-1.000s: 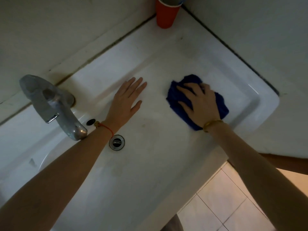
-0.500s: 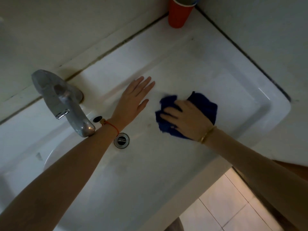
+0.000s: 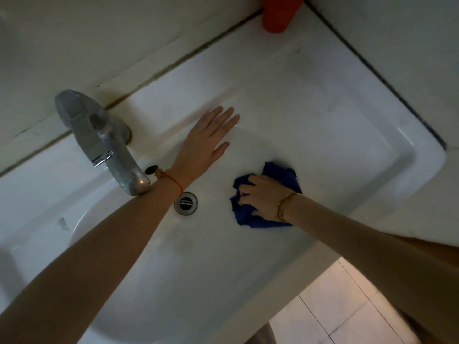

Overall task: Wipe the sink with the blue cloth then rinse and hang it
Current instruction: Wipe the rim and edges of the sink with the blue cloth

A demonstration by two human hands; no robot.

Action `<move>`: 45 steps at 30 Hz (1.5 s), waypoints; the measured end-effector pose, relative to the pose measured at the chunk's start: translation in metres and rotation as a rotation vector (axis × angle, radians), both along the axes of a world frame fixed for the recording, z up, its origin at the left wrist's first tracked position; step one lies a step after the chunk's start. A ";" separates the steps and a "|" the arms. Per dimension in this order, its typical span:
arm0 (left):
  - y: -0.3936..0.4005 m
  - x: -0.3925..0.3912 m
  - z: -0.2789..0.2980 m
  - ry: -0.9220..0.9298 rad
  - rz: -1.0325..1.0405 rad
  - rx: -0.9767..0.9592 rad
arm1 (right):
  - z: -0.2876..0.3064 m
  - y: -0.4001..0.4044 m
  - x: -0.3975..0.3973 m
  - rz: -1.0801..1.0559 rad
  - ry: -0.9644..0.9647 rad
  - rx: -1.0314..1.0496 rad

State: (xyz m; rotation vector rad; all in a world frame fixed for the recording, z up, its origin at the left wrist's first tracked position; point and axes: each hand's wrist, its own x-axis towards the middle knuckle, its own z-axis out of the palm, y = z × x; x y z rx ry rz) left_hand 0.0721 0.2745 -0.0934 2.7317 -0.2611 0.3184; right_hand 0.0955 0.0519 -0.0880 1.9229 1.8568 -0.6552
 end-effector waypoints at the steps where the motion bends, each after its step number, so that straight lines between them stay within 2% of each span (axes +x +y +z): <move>1: 0.001 0.000 0.000 0.001 0.002 0.003 | 0.002 -0.005 0.004 -0.010 -0.016 -0.020; 3: 0.001 -0.001 0.000 -0.007 0.004 0.009 | 0.005 -0.002 0.014 0.017 -0.075 -0.002; 5: 0.001 0.000 -0.001 -0.020 0.004 0.016 | 0.005 0.015 0.023 -0.024 -0.198 0.073; 7: 0.000 0.000 -0.001 -0.021 0.005 0.011 | 0.001 0.032 0.023 -0.078 -0.235 0.134; 10: -0.001 0.001 0.001 -0.020 -0.007 -0.009 | -0.009 0.030 0.020 -0.061 -0.163 0.157; 14: 0.000 0.000 0.003 -0.013 -0.016 -0.009 | 0.027 0.003 0.006 -0.124 -0.037 -0.010; 15: -0.001 0.000 0.003 -0.014 -0.015 -0.012 | 0.029 -0.007 0.006 -0.158 -0.065 -0.030; 17: -0.001 0.000 0.004 -0.007 -0.018 -0.012 | 0.044 -0.025 0.003 -0.319 -0.071 0.043; 21: -0.004 0.000 0.007 0.007 0.000 0.000 | 0.059 -0.066 -0.004 -0.573 -0.138 0.428; 24: -0.011 -0.001 0.008 0.023 0.033 0.048 | 0.059 -0.089 0.000 -0.713 -0.212 0.540; 26: -0.017 -0.002 0.009 0.049 0.065 0.065 | 0.059 -0.099 0.019 -0.845 -0.303 0.550; 29: -0.033 -0.001 0.011 0.071 0.050 0.056 | 0.066 -0.114 0.056 -1.127 -0.392 0.397; 30: -0.040 0.001 0.013 0.076 0.012 0.062 | 0.068 -0.116 0.058 -1.156 -0.399 0.360; 32: -0.056 0.005 0.015 0.075 -0.072 0.065 | 0.068 -0.115 0.043 -1.092 -0.415 0.363; 35: -0.075 0.013 0.018 0.079 -0.151 0.040 | 0.065 -0.111 0.000 -0.981 -0.338 0.452; 39: -0.097 0.019 0.024 0.124 -0.226 0.030 | 0.064 -0.112 -0.018 -1.022 -0.308 0.572; 41: -0.107 0.019 0.026 0.132 -0.260 0.029 | 0.065 -0.119 -0.008 -1.179 -0.413 0.607; 43: -0.119 0.017 0.030 0.146 -0.289 0.028 | 0.074 -0.128 0.003 -1.432 -0.528 0.638; 45: -0.129 0.015 0.032 0.170 -0.311 0.024 | 0.079 -0.130 0.010 -1.670 -0.561 0.670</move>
